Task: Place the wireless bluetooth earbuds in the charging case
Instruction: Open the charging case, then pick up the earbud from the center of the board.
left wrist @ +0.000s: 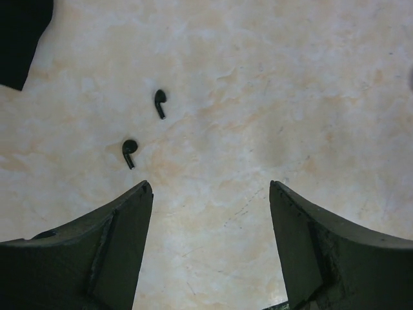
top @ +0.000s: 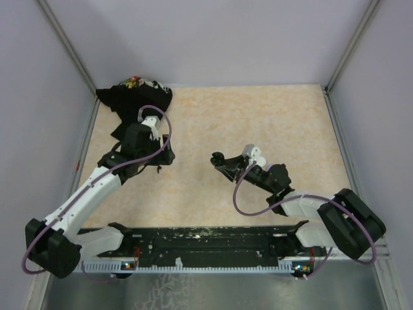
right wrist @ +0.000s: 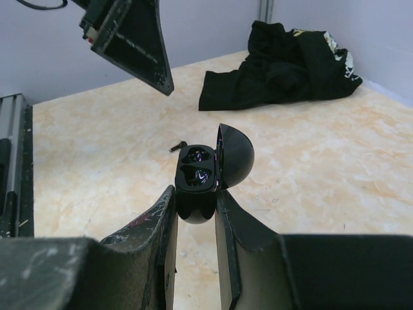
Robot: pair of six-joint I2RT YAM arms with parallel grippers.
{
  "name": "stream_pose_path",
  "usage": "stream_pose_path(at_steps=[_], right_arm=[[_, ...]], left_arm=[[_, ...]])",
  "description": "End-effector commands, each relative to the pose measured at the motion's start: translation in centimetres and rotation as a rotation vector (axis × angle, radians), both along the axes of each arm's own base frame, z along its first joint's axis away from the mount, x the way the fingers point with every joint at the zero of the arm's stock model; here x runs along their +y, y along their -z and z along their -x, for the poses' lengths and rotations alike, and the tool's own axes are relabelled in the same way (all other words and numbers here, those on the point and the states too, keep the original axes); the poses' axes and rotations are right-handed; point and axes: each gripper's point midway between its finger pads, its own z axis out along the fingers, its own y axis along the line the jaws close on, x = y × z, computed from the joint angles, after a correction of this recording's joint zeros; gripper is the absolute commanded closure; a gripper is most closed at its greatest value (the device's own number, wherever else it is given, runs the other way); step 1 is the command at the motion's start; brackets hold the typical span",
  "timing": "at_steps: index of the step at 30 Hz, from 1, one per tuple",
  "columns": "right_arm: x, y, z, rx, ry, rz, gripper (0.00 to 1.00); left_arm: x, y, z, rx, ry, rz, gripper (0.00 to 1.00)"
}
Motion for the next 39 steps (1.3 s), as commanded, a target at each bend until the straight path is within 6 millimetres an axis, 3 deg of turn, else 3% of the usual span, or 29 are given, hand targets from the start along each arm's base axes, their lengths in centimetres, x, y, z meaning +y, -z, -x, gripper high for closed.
stream_pose_path(at_steps=[1, 5, 10, 22, 26, 36, 39], right_arm=[[-0.6, -2.1, -0.3, -0.122, 0.07, -0.028, 1.0], [-0.6, -1.9, -0.5, -0.121, 0.085, -0.028, 1.0], [-0.7, -1.6, -0.6, -0.131, 0.108, -0.01, 1.0], [-0.7, -1.4, -0.7, -0.137, 0.12, 0.004, 1.0], [-0.7, -1.3, -0.7, -0.138, 0.123, 0.01, 1.0], [-0.3, -1.3, -0.6, -0.143, 0.117, 0.023, 1.0], [-0.3, -1.2, -0.5, -0.142, 0.117, 0.023, 1.0]], left_arm=[[2.1, 2.8, -0.8, 0.078, -0.114, -0.041, 0.23], [3.0, 4.5, -1.5, 0.125, -0.148, -0.042, 0.24], [2.4, 5.8, -3.0, 0.149, -0.132, -0.052, 0.27], [1.8, 10.4, -7.0, 0.28, -0.114, -0.126, 0.46], [2.1, 11.4, -6.9, 0.321, -0.125, -0.151, 0.47], [5.4, 12.3, -4.2, 0.367, -0.193, -0.224, 0.49], [5.1, 12.1, -4.4, 0.364, -0.183, -0.206, 0.49]])
